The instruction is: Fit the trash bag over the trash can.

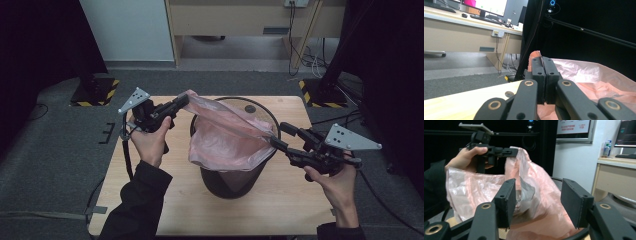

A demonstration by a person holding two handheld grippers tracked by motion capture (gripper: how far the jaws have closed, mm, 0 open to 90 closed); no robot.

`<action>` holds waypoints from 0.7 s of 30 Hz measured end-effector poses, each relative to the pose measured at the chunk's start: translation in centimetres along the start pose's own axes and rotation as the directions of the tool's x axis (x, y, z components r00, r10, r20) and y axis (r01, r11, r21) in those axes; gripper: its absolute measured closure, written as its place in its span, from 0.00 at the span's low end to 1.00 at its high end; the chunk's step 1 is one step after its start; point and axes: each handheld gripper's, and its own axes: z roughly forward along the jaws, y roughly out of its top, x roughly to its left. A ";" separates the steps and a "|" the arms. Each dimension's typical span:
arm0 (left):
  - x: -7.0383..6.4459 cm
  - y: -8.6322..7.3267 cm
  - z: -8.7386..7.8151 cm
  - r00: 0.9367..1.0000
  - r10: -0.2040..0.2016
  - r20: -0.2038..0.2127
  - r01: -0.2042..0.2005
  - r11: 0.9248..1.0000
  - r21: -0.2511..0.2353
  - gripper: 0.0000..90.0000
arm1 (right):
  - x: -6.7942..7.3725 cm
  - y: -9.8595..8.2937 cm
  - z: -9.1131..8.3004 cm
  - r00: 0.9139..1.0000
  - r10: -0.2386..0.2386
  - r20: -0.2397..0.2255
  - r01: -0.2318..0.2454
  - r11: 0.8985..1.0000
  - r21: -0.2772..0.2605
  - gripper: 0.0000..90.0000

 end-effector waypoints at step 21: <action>0.2 -2.4 -2.0 0.998 0.014 0.057 -0.015 1.000 0.018 0.99 | -1.6 -0.7 0.6 0.988 0.137 0.075 -0.140 0.990 0.033 1.00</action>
